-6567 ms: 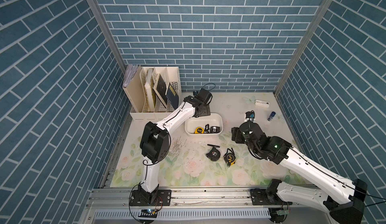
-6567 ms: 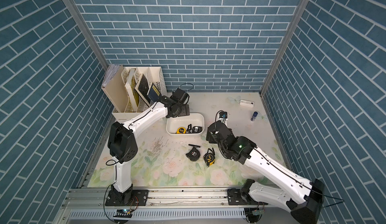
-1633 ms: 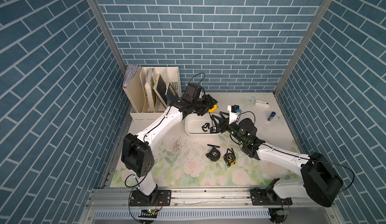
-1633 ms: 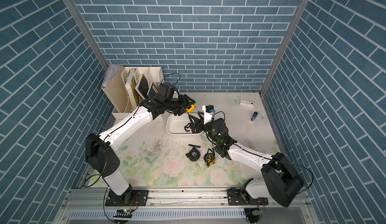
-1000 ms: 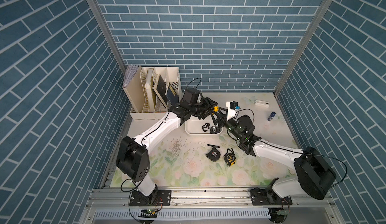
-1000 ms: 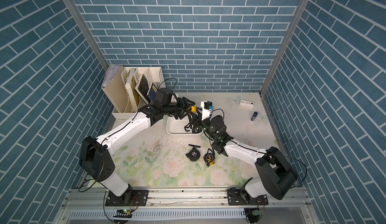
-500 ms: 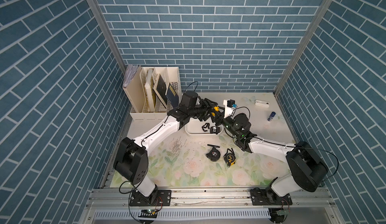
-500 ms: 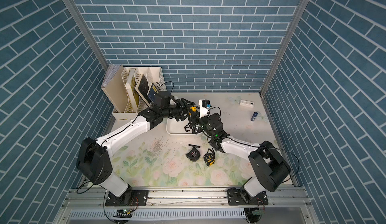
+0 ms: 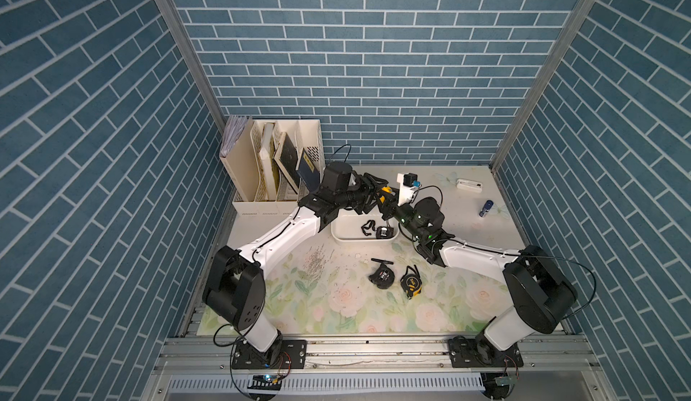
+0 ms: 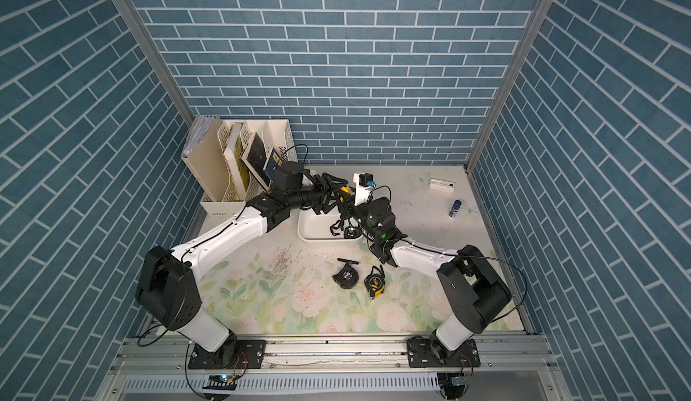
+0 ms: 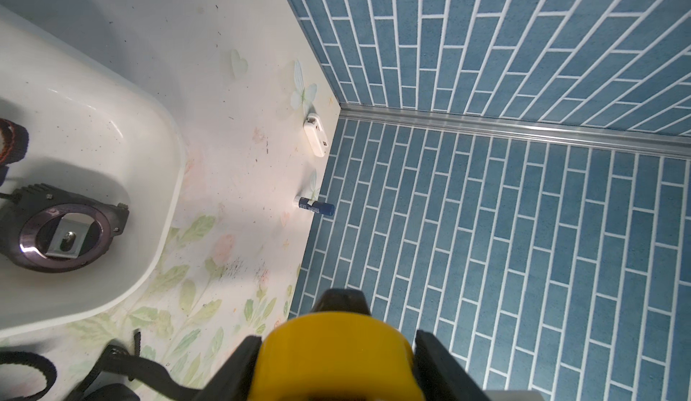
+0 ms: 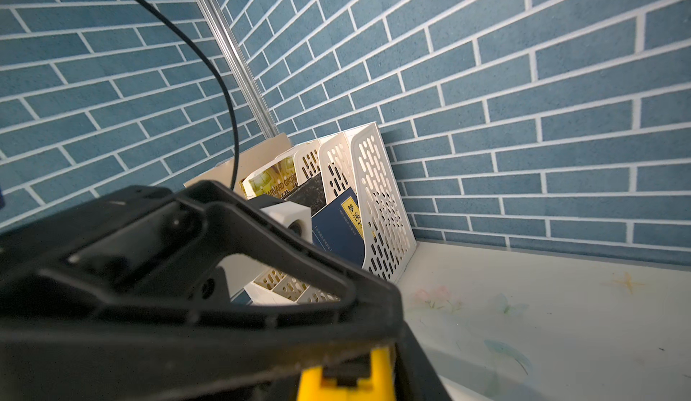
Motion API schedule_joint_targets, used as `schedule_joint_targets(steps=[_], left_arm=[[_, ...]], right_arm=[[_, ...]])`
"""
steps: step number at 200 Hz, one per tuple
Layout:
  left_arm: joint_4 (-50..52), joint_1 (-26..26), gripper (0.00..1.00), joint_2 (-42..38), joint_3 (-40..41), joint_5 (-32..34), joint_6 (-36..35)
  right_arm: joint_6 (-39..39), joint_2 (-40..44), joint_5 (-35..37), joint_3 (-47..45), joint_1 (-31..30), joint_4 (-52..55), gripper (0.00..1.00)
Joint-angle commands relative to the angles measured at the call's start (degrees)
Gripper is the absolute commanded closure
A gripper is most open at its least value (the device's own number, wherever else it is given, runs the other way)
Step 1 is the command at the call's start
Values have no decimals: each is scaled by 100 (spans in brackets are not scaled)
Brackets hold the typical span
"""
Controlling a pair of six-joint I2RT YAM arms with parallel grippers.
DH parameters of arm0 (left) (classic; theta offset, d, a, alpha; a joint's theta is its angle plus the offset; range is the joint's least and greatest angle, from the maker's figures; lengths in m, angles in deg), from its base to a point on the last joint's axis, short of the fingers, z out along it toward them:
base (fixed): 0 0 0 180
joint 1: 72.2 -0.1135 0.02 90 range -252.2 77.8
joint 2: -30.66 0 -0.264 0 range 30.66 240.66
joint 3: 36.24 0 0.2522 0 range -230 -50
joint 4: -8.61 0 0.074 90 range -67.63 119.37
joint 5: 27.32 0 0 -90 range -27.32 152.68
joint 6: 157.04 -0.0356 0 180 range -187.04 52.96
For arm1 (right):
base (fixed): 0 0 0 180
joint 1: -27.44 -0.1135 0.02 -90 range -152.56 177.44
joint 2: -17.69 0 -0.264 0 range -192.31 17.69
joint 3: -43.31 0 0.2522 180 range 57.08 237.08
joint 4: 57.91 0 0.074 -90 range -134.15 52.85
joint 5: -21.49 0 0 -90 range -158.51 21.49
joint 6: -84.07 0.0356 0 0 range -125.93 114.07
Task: Take the tape measure out of the storage box
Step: Place the tape measure at the center of the board.
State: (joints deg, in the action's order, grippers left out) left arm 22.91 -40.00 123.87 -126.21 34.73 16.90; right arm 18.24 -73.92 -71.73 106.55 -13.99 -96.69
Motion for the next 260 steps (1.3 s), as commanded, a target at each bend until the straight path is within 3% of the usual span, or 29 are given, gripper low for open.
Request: schedule_joint_targets(steps=[1, 20, 52, 83, 123, 170, 201, 260], left_arm=[[-135, 97, 72, -142, -8, -284, -61], [-66, 88, 60, -119, -75, -291, -125], [180, 37, 27, -79, -274, -239, -353], [608, -65, 12, 18, -410, -111, -718], [1173, -244, 10, 174, -588, 115, -1254], [2458, -605, 10, 224, -1007, 1366, -2496], [2640, -700, 10, 334, -1190, 1928, -2845], [2853, -700, 11, 514, -1459, 2409, -3091]], right_arm=[[-61, -113, -345, 241, -67, -90, 82], [-52, -129, -354, 277, -66, -48, 100], [-52, -20, -330, 245, -54, 84, 100], [-61, 383, -195, 104, -49, 498, 100], [65, 1336, 163, -346, -57, 1520, 100], [743, 2582, 327, -409, -64, 4807, 100], [1341, 3119, -236, -523, -69, 6343, 100], [1522, 3432, -1534, -1095, -251, 7506, 100]])
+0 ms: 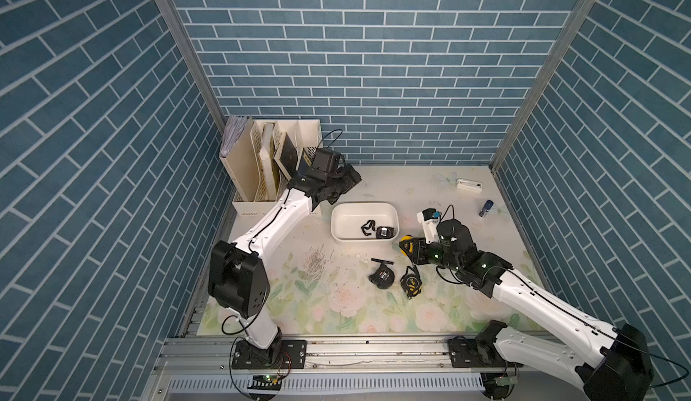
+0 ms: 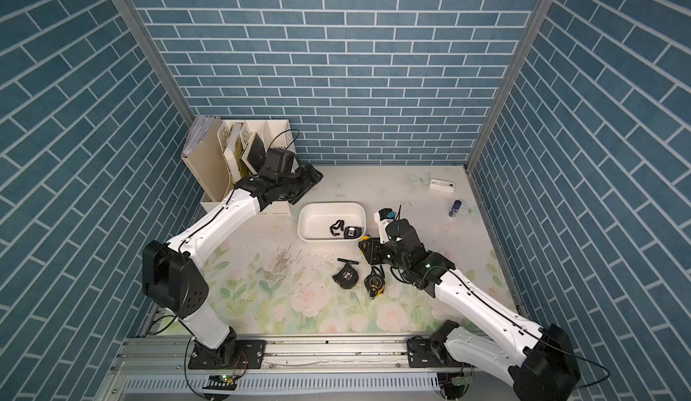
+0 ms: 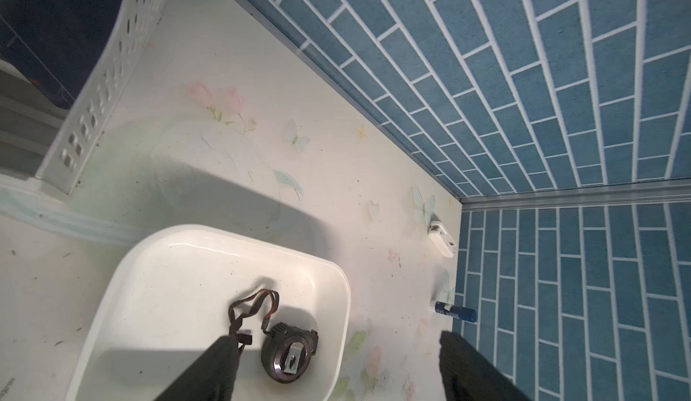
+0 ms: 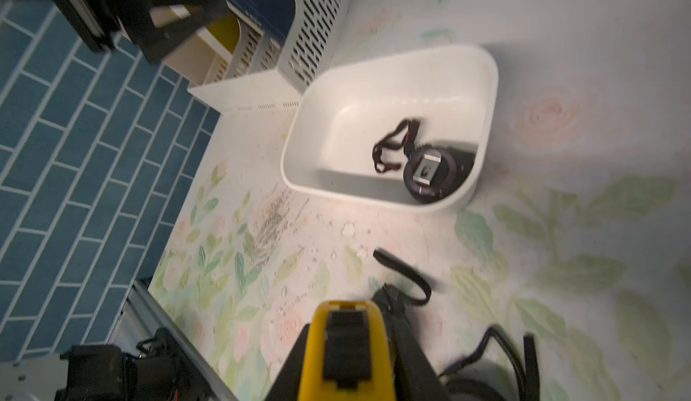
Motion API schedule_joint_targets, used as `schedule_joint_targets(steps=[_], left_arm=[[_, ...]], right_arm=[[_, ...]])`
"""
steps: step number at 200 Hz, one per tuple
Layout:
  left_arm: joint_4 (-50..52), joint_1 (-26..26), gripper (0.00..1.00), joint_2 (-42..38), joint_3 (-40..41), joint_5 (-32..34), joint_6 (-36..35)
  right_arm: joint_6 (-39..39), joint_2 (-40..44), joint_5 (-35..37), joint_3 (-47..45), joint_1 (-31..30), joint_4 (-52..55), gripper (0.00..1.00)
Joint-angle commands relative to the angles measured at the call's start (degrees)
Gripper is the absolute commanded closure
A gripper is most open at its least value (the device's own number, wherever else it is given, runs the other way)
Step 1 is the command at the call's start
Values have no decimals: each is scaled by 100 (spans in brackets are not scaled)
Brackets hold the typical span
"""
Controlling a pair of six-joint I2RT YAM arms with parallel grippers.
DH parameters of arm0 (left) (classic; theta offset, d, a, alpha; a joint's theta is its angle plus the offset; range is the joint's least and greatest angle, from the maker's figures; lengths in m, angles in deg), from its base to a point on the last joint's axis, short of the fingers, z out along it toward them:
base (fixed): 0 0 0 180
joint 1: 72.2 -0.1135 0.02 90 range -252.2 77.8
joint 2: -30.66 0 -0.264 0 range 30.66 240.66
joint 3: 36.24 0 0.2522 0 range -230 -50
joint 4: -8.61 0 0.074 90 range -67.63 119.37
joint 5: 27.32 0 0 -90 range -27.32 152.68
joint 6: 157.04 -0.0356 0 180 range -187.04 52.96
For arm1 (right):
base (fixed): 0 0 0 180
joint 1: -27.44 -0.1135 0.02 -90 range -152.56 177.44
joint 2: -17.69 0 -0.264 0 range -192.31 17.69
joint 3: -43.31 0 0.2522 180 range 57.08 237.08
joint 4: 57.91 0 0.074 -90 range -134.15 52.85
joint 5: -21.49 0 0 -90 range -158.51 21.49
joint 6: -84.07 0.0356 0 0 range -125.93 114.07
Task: Take the tape measure out of the storage box
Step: Place the tape measure at the center of the board.
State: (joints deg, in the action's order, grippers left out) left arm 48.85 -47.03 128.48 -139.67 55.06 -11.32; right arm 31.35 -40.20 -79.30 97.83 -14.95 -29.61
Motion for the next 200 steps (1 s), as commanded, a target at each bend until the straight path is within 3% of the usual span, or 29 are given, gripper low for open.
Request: schedule_joint_targets(steps=[1, 62, 200], left_arm=[[260, 0, 11, 48, -112, 385, -271], [457, -3, 11, -93, -61, 665, -396], [551, -91, 12, -438, 187, 885, -377]], right_arm=[[210, 50, -799, -233, -177, 814, 100], [-32, -566, -1292, -334, -1474, 1054, 100], [-1048, -2040, -1751, -416, -1656, 695, 100]])
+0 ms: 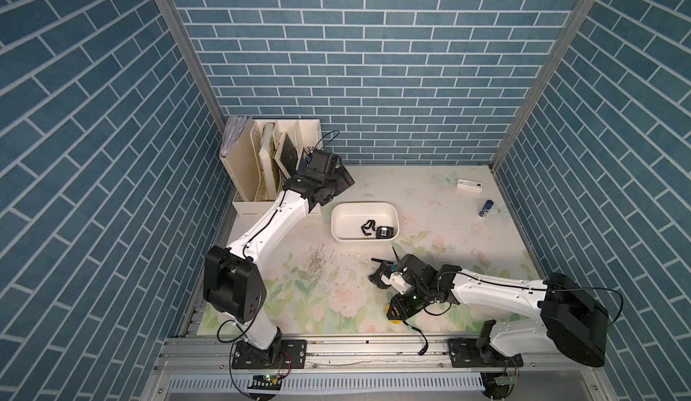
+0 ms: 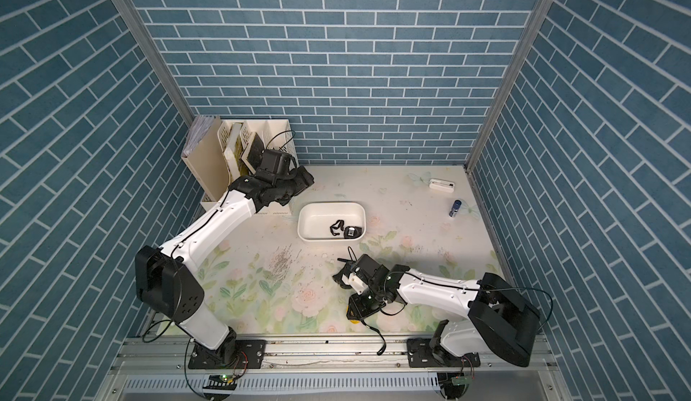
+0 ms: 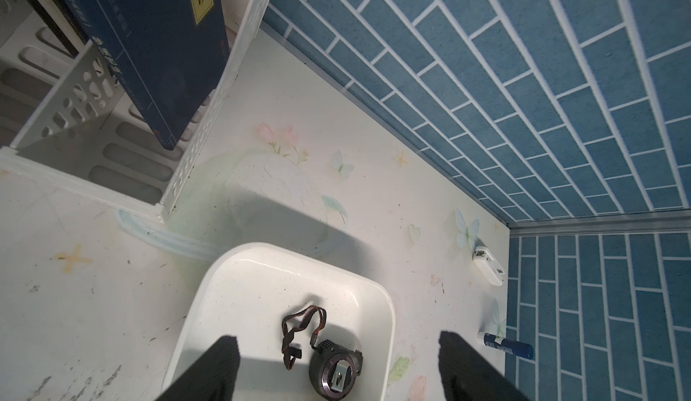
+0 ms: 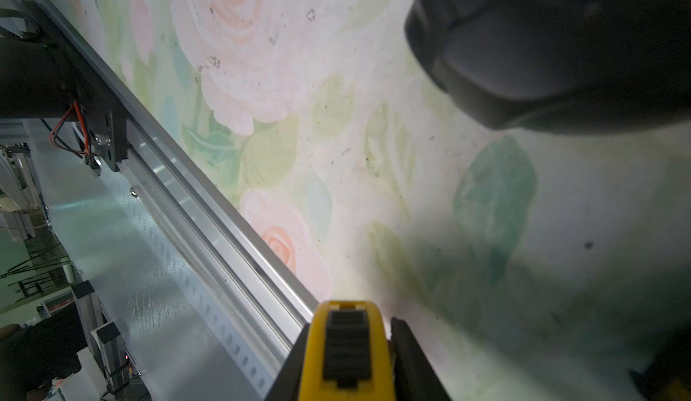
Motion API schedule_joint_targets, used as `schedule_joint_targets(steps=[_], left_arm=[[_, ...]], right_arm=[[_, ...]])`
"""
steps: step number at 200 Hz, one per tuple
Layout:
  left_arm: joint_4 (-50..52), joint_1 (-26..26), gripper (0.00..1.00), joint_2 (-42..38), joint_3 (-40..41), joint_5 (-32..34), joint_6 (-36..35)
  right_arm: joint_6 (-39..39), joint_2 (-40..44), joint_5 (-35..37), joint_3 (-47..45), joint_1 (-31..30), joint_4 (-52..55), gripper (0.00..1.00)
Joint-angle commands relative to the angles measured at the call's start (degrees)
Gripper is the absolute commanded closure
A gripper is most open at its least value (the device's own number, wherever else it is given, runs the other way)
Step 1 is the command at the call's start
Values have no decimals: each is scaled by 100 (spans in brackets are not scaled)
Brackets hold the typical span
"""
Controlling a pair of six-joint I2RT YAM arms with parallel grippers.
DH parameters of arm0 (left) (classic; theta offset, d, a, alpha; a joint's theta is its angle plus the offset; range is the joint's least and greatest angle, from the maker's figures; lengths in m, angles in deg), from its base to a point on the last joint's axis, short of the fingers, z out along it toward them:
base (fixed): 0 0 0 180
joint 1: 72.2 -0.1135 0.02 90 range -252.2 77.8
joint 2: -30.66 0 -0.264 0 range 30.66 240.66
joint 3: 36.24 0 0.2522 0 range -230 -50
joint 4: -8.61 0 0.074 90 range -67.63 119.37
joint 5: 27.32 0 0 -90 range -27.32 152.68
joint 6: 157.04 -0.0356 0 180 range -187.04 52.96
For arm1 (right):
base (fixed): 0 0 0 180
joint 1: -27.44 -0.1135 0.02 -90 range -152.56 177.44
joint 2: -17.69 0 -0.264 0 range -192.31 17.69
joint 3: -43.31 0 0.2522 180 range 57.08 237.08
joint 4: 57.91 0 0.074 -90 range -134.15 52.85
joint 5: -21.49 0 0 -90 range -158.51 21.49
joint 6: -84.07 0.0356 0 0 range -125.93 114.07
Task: Take the tape measure out of the storage box
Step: Place the tape measure at the center of the board.
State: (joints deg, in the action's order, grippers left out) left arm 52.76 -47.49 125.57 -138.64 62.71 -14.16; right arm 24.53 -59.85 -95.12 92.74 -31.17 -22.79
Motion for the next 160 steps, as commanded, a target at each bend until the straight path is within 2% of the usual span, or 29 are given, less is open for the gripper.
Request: schedule_joint_targets(steps=[1, 26, 66, 103, 160], left_arm=[[160, -45, 12, -148, 88, 120, -87], [117, -57, 12, -140, 119, 102, -62], [116, -64, 12, -88, 77, 76, -69], [133, -83, 12, -129, 89, 111, -84], [273, -186, 12, -340, 101, 272, -134]], right_arm=[[-370, -80, -169, 100, -35, 24, 100], [-669, -129, -4, 349, -37, 360, 100], [-1304, -350, 399, 1302, -41, 985, 100], [-1811, -886, 232, 2347, -72, 1063, 100], [-2597, -1816, -1, 3169, -65, 841, 100]])
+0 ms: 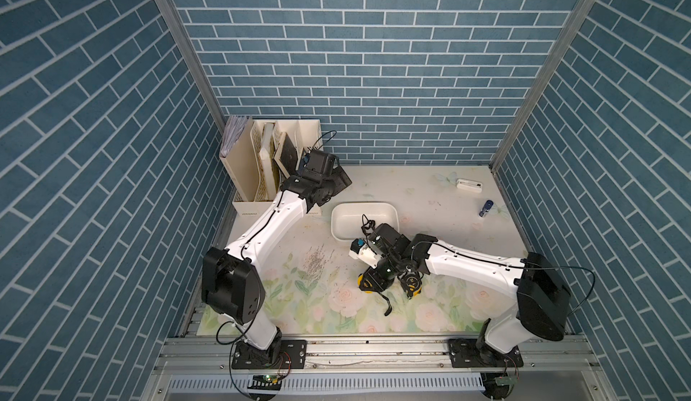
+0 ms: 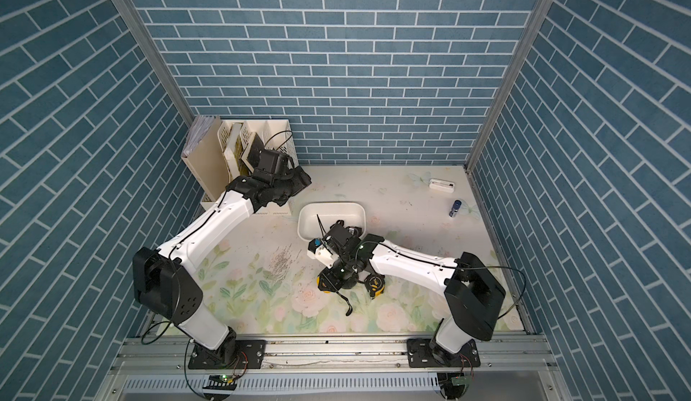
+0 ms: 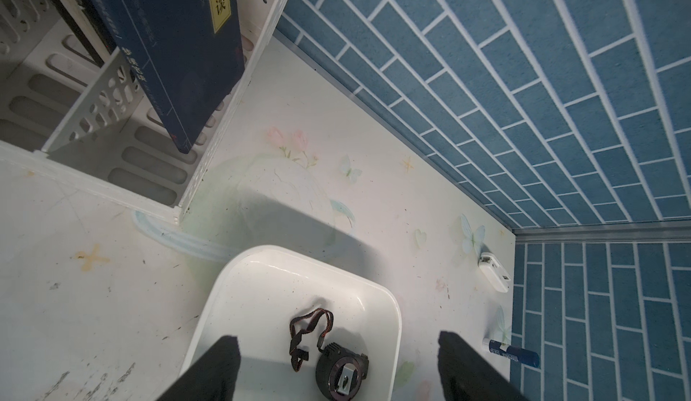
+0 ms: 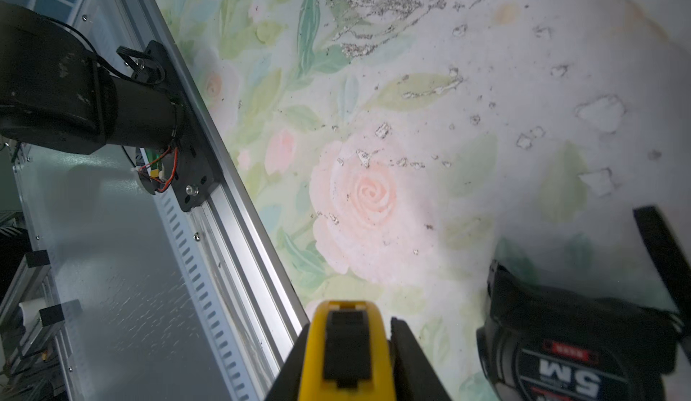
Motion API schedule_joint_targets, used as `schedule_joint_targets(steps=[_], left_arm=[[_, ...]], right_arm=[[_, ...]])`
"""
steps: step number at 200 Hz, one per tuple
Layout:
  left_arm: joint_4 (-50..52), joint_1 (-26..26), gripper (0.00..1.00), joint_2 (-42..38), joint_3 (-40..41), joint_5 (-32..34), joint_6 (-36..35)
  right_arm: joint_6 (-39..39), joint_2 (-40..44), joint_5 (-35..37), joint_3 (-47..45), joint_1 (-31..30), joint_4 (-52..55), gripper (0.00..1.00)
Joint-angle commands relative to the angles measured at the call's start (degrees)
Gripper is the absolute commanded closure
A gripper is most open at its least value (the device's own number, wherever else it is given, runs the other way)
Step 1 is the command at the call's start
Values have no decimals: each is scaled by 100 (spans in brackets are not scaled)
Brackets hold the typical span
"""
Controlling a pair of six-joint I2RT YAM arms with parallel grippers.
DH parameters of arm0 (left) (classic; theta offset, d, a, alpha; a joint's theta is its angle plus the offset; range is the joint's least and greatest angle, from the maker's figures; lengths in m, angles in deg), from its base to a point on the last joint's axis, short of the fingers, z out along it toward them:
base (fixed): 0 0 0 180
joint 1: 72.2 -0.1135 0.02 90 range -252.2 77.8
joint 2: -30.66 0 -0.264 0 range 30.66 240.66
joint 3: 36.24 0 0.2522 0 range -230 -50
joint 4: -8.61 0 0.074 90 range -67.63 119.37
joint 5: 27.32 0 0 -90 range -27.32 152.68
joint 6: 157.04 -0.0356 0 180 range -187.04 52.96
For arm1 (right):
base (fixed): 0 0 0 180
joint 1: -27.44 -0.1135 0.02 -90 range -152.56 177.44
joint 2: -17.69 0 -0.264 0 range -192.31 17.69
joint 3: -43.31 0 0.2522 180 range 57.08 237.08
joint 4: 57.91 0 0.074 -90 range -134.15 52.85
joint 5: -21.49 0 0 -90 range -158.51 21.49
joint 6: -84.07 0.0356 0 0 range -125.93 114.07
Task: Take the tape measure out of the storage box
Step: Place the tape measure at the center of the board.
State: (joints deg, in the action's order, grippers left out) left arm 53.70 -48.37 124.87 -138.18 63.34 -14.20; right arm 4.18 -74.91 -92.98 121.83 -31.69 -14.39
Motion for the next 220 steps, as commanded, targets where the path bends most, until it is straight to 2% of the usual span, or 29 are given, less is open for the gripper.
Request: schedule_joint_targets(steps=[1, 35, 87, 142, 220], left_arm=[[180, -103, 12, -280, 55, 212, -132], [179, -206, 12, -466, 96, 326, -166], [-721, -274, 12, -1154, 510, 364, -118], [-903, -276, 12, -1623, 600, 631, -163], [-677, -287, 12, -1738, 610, 862, -83]], right_arm=[[-567, -328, -238, 263, -7, -11, 100], [-598, -715, -724, 370, 235, -435, 100], [-466, -1240, -1082, 805, 543, -743, 100], [-738, -2068, -1133, 1843, 526, -141, 100], [-831, -2904, -1052, 2487, 472, 721, 100]])
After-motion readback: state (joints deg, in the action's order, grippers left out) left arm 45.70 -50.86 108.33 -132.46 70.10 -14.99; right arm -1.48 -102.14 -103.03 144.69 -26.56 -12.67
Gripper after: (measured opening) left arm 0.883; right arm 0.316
